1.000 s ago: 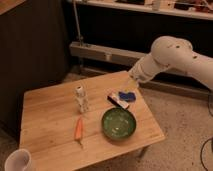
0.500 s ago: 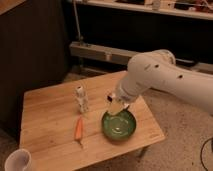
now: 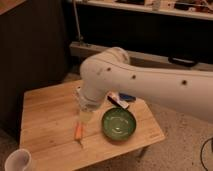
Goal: Move the arm in a circular motion
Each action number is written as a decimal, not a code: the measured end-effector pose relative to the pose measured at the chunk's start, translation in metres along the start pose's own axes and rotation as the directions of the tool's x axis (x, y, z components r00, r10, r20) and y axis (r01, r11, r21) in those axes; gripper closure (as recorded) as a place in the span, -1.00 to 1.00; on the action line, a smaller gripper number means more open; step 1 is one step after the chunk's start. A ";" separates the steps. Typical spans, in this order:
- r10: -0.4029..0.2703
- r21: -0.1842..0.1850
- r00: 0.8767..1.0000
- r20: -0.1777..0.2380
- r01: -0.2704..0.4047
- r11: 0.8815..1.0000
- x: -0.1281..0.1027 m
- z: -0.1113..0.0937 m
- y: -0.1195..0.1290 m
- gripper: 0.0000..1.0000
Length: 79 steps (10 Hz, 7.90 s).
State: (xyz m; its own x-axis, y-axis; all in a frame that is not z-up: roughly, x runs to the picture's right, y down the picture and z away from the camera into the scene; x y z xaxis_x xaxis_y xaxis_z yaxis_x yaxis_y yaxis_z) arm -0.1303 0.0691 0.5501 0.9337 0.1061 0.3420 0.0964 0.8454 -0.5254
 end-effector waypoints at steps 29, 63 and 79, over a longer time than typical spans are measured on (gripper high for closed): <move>0.415 0.217 0.885 0.212 -0.457 0.863 0.264 -0.064 -0.103 -0.30; 0.337 0.154 0.886 0.318 -0.399 0.904 0.179 -0.053 -0.206 -0.30; 0.003 -0.007 0.938 0.348 -0.001 1.000 -0.032 0.035 -0.037 -0.30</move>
State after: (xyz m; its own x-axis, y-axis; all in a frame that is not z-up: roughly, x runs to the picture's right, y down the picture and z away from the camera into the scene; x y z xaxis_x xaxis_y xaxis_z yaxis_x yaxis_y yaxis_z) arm -0.1756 0.0523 0.5860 0.7557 0.2841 0.5901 0.0983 0.8416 -0.5311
